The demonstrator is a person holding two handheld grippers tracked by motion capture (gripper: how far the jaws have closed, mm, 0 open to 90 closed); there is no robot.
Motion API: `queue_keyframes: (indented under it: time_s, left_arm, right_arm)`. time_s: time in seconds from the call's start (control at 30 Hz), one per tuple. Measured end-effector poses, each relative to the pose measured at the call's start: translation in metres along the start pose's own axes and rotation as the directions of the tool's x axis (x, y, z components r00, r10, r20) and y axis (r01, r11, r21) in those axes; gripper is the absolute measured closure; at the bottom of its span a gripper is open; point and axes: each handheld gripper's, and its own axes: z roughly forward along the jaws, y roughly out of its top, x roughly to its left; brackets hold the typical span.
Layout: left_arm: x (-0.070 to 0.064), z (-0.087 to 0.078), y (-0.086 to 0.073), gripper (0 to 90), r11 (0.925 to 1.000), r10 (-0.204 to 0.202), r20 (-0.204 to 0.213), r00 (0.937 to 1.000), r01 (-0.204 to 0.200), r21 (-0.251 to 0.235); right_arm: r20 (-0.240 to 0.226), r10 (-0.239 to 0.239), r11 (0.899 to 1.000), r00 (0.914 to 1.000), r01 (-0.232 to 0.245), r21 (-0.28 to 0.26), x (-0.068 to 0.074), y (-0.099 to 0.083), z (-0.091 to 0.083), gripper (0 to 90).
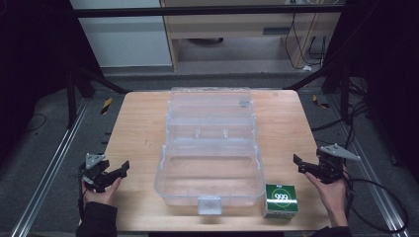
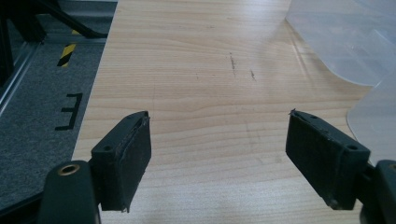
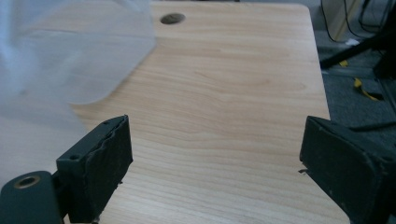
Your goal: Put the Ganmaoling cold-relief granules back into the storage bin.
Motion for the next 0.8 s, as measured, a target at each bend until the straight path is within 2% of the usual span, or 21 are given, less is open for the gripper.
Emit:
queue_keyframes:
  time_s: [0.03,0.17,0.23,0.3,0.43,0.53,0.57,0.6,0.63,0.67,0.7,0.8]
  left_arm:
    - [0.0,0.0,0.0,21.7,1.0,0.0,0.0,1.0,0.0,0.0]
    - [-0.004,-0.001,0.0,21.6,0.9998,0.017,0.003,0.9999,-0.017,0.006]
    - [-0.005,-0.001,-0.001,21.4,0.9996,0.025,-0.001,0.9997,-0.025,0.013]
    - [-0.006,0.0,-0.003,21.3,0.9995,0.024,0.008,0.9997,-0.025,0.021]
    - [-0.008,0.0,-0.004,21.2,0.9991,0.031,0.009,0.9995,-0.031,0.03]
    - [-0.008,0.002,-0.005,21.2,0.9987,0.039,0.011,0.9992,-0.04,0.032]
    - [-0.008,0.002,-0.005,21.2,0.9987,0.039,0.011,0.9992,-0.04,0.032]
    - [-0.008,0.002,-0.005,21.2,0.9985,0.043,0.013,0.999,-0.043,0.034]
    - [-0.007,0.003,-0.006,21.2,0.9984,0.045,0.012,0.9989,-0.045,0.035]
    - [-0.007,0.004,-0.006,21.2,0.9983,0.045,0.015,0.9989,-0.046,0.035]
    - [-0.007,0.004,-0.006,21.2,0.9983,0.045,0.015,0.9989,-0.046,0.035]
    - [-0.007,0.005,-0.007,21.2,0.9979,0.053,0.016,0.9985,-0.053,0.038]
  right_arm:
    - [0.0,0.0,1.0,1.0,0.0,0.0,0.0,0.0,0.0,9.6]
    - [-0.034,-0.052,0.999,0.9981,0.052,0.002,0.006,0.012,-0.014,9.0]
    - [-0.05,-0.08,0.997,0.9955,0.08,0.002,0.01,0.019,-0.021,9.6]
    - [-0.08,-0.09,0.996,0.9927,0.09,0.006,0.013,0.024,-0.027,9.6]
    - [-0.111,-0.125,0.992,0.986,0.126,0.004,0.02,0.034,-0.036,8.4]
    - [-0.13,-0.177,0.984,0.9755,0.179,0.003,0.027,0.041,-0.041,7.3]
    - [-0.13,-0.177,0.984,0.9755,0.179,0.003,0.027,0.041,-0.041,7.3]
    - [-0.136,-0.193,0.981,0.9717,0.196,0.01,0.028,0.043,-0.042,7.2]
    - [-0.151,-0.223,0.973,0.9632,0.229,0.025,0.032,0.047,-0.043,6.7]
    - [-0.159,-0.236,0.969,0.9586,0.245,0.037,0.034,0.05,-0.044,6.5]
    - [-0.159,-0.236,0.969,0.9586,0.245,0.037,0.034,0.05,-0.044,6.5]
    - [-0.187,-0.278,0.955,0.9421,0.292,0.049,0.041,0.056,-0.048,6.5]
